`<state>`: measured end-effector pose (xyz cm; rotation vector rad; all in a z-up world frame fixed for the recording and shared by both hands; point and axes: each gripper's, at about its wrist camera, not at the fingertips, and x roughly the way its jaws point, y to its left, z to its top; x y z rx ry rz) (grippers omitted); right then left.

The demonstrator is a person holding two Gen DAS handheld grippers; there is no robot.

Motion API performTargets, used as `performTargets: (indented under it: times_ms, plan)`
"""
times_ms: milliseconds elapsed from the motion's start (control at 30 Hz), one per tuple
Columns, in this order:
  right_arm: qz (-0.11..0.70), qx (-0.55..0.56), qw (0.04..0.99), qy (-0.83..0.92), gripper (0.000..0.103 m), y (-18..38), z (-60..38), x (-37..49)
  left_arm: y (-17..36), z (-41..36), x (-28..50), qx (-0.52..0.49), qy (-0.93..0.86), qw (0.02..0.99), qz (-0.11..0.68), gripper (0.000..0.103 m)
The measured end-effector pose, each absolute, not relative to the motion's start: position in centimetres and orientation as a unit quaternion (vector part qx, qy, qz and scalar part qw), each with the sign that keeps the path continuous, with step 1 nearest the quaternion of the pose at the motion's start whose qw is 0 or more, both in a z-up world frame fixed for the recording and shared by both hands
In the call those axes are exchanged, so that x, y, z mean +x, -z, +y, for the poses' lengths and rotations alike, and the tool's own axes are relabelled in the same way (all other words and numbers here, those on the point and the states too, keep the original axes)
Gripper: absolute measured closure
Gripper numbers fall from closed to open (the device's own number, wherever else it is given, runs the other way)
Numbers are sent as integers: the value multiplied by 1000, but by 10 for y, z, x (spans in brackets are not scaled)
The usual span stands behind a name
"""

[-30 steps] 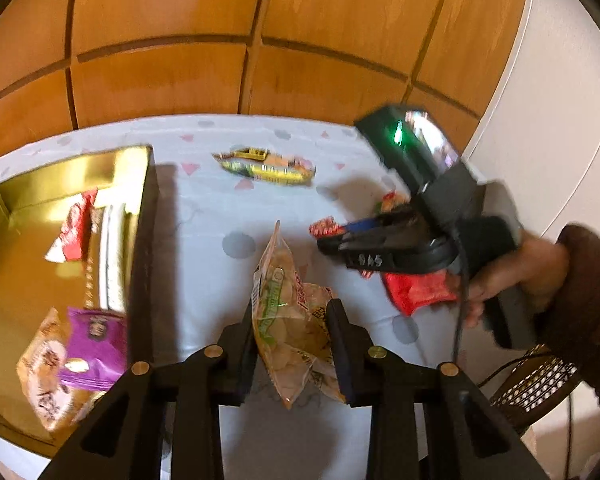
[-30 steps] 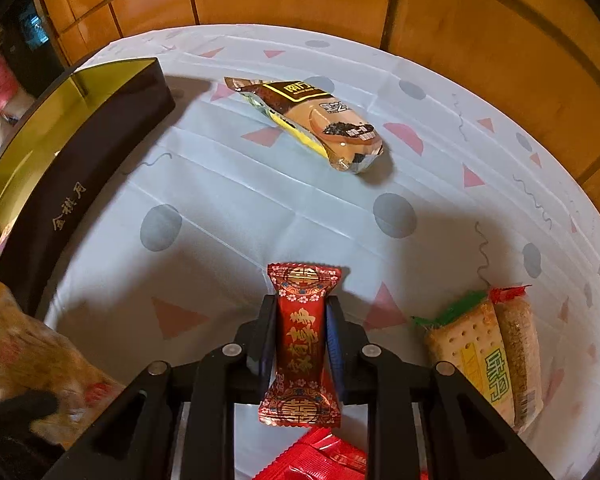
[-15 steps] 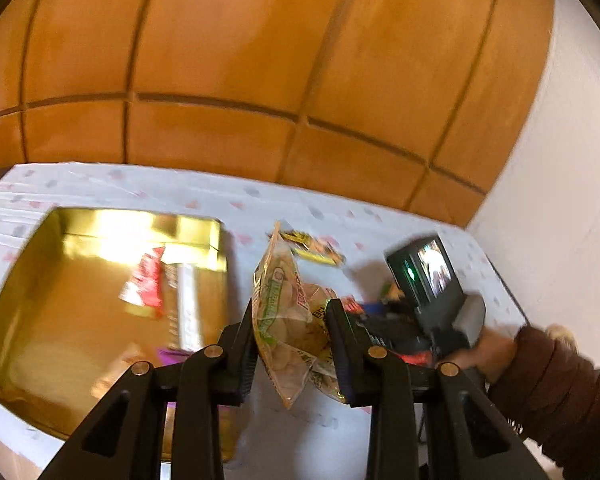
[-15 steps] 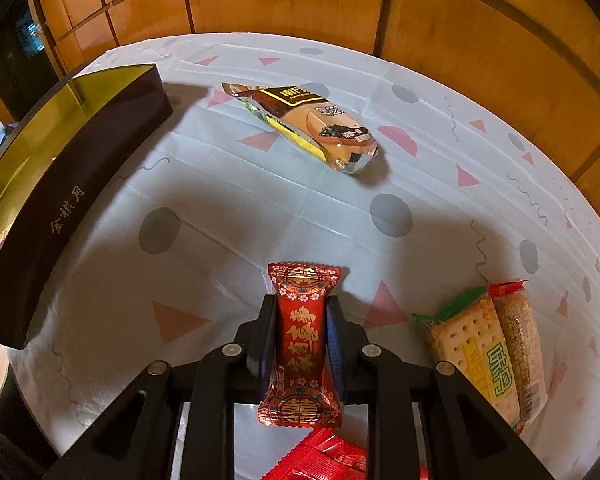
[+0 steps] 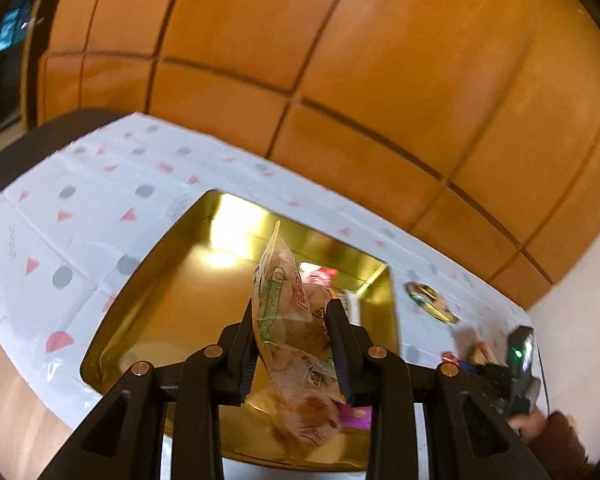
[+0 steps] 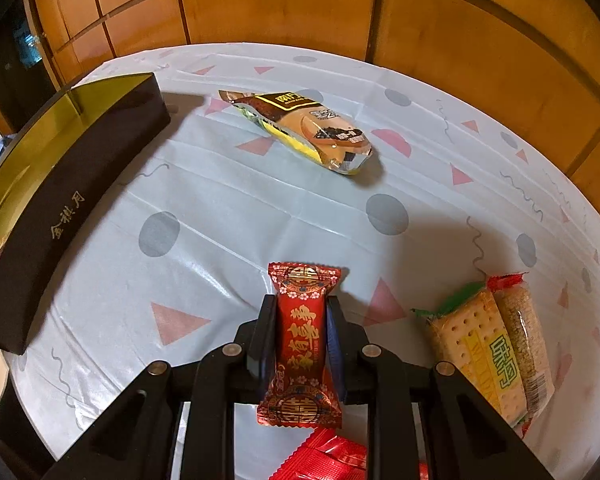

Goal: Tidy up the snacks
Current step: 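Carry the clear pastry bag into the tin and release it with the left gripper, then carry the red-and-gold candy bar into the tin and release it with the right gripper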

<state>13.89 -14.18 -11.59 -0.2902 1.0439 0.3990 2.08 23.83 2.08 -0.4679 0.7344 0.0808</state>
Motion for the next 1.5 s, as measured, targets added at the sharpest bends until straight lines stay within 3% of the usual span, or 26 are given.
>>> performTargets:
  times_ms: [500, 1500]
  plan:
    - [491, -128, 843, -181, 78, 115, -144, 137, 19, 229, 140, -217, -66, 876, 425, 70]
    - [502, -124, 847, -125, 81, 108, -135, 133, -2, 204, 7, -136, -138, 901, 389, 70]
